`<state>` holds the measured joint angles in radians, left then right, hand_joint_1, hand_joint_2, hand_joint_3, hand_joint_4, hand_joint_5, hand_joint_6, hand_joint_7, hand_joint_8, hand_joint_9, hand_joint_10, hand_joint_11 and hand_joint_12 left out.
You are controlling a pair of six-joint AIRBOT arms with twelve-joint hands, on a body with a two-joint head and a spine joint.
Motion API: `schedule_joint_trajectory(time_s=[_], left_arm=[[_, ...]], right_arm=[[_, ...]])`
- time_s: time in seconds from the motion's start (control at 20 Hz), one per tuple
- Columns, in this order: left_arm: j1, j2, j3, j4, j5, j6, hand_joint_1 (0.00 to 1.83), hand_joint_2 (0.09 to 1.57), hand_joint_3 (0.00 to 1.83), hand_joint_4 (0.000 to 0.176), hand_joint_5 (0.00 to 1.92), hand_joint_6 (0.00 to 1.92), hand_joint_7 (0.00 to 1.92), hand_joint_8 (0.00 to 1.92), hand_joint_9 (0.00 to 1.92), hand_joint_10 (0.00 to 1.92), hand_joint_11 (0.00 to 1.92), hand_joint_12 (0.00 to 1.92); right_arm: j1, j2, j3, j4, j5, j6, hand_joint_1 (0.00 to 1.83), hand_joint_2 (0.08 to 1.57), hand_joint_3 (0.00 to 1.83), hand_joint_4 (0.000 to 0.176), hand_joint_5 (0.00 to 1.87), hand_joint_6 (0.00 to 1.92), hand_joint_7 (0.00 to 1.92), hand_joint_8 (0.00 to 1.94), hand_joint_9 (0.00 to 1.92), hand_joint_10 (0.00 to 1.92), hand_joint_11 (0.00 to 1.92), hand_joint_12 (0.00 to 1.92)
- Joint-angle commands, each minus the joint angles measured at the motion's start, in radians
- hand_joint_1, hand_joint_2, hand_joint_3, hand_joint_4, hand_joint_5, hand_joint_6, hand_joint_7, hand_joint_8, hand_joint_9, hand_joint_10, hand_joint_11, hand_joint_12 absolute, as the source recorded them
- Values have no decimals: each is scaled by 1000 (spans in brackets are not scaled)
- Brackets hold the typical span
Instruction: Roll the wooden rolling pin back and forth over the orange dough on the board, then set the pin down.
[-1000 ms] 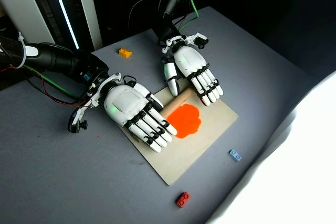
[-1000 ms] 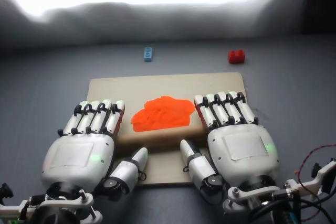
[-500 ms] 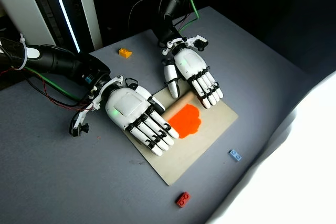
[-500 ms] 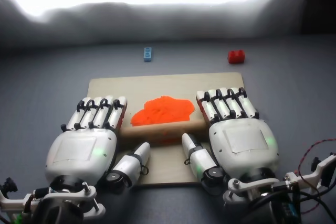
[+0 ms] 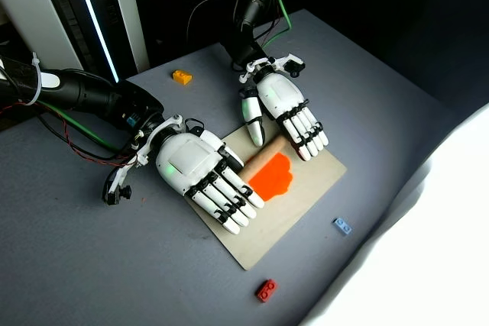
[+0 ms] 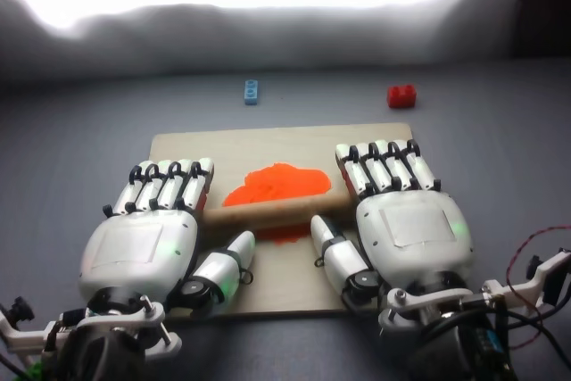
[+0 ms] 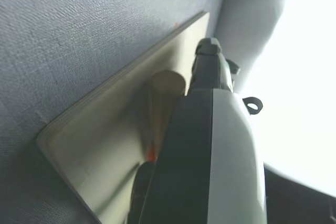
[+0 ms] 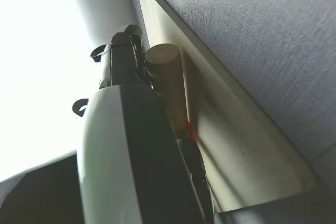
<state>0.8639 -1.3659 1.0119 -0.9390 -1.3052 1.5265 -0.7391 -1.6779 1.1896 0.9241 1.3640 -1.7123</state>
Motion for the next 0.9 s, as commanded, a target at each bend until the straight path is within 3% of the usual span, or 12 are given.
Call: schedule_joint_trajectory(time_s=[0.0, 0.2, 0.4, 0.55, 0.65, 0.85], left_arm=[[-7, 0, 7, 58, -89, -9, 0, 1417, 0, 0, 21, 6, 42, 8, 14, 4, 0, 0], [-15, -3, 15, 51, -87, -20, 0, 1424, 0, 0, 17, 3, 36, 3, 0, 0, 0, 0], [-25, -5, 25, 43, -79, -29, 0, 1422, 0, 0, 20, 4, 34, 3, 0, 0, 0, 0], [-32, -6, 33, 41, -71, -33, 0, 1419, 0, 0, 32, 8, 37, 4, 1, 0, 0, 0], [-37, -7, 38, 41, -63, -35, 0, 1420, 0, 0, 36, 8, 44, 6, 8, 3, 0, 0], [-43, -9, 46, 35, -52, -36, 0, 1419, 0, 0, 16, 5, 30, 4, 4, 2, 0, 0]], right_arm=[[10, 3, 6, -80, 89, 4, 0, 1435, 1, 0, 160, 2, 169, 4, 146, 5, 0, 352], [13, 3, 15, -74, 81, 7, 0, 1439, 2, 0, 135, 3, 126, 4, 102, 3, 0, 159], [16, 3, 24, -67, 68, 9, 0, 1443, 2, 0, 173, 13, 141, 5, 98, 1, 0, 88], [19, 3, 29, -67, 62, 13, 0, 1442, 0, 0, 163, 2, 167, 3, 135, 8, 0, 343], [21, 3, 35, -67, 55, 15, 0, 1444, 1, 0, 153, 0, 156, 0, 134, 4, 0, 393], [28, 2, 48, -67, 44, 22, 0, 1438, 0, 0, 149, 0, 120, 4, 95, 0, 0, 156]])
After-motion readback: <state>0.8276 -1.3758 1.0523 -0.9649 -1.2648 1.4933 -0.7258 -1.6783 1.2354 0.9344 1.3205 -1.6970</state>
